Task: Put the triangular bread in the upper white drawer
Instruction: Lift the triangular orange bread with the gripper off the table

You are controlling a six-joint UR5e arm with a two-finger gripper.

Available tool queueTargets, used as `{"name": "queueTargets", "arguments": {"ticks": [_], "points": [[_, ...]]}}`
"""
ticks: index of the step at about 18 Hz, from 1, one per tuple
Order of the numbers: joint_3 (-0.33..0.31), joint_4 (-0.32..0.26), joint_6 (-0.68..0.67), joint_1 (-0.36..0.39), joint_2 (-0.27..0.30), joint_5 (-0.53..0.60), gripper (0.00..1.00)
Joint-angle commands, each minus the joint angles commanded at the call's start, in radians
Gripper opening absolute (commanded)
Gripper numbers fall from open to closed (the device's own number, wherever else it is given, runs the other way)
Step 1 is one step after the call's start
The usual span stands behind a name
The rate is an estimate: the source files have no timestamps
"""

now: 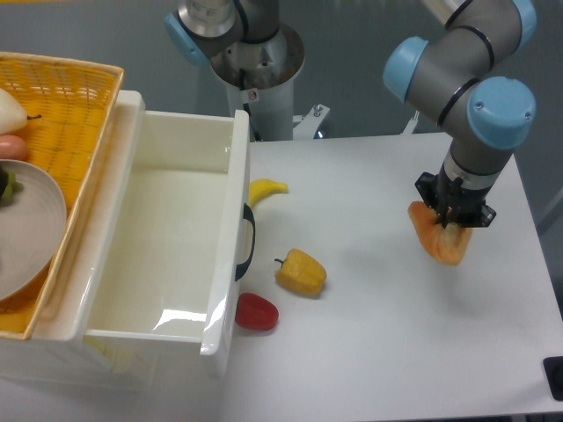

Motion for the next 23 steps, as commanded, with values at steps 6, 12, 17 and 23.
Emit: {"name": "queueTargets", "arguments": {"ticks": [6, 12, 17, 23], "points": [[-0.002, 0.000, -0.008, 0.000, -0.003, -0.011, 0.00], [0.009, -0.008, -0.032, -0.003, 0.018, -0.043, 0.00], [0.011, -0.017, -0.093, -0.006, 0.070, -0.107, 0.00], [0.011, -0.041, -0.222, -0.060, 0.161, -0.192, 0.00]]}}
